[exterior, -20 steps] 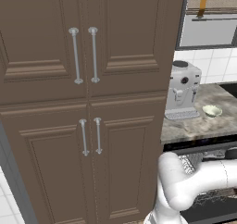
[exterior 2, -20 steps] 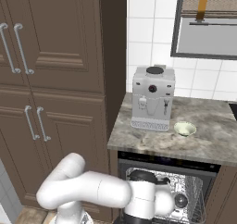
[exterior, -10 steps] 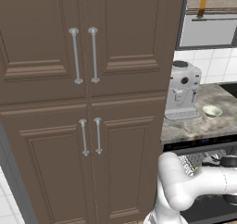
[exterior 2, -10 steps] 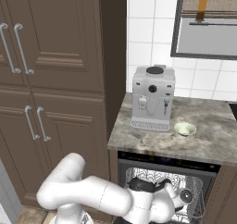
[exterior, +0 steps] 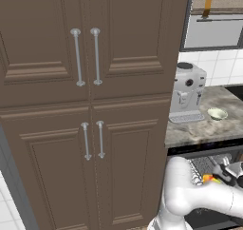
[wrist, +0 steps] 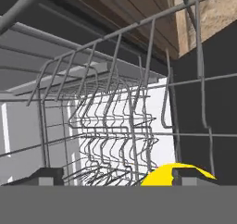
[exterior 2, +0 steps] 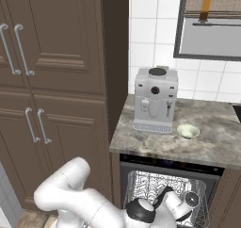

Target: Pick up the cup and bowl from the counter, place them in the dishwasher, and close the dishwasher door.

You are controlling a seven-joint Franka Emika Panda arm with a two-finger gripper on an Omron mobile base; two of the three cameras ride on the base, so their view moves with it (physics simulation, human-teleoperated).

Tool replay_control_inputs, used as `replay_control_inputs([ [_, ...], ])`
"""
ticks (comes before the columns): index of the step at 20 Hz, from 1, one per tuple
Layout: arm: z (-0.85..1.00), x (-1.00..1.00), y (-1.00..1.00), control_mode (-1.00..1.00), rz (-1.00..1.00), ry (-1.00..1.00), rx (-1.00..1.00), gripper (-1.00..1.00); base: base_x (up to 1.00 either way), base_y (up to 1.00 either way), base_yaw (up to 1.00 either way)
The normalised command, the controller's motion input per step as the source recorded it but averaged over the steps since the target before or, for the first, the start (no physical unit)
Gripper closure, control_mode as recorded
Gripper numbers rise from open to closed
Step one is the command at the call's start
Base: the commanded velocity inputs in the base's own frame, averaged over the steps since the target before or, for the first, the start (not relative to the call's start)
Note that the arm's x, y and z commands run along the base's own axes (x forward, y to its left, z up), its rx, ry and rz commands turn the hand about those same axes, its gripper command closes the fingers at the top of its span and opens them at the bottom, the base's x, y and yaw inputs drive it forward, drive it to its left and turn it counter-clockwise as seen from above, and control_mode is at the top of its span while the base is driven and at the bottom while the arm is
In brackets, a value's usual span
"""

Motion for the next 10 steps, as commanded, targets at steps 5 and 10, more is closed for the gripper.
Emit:
replay_control_inputs([
  [5, 0.26, -0.25, -0.13, -1.00, 0.00, -0.08, 0.00, -1.00, 0.00, 0.00, 0.00],
  [10, 0.23, -0.09, -0.01, -1.00, 0.00, -0.03, 0.00, -1.00, 0.00, 0.00, 0.00],
])
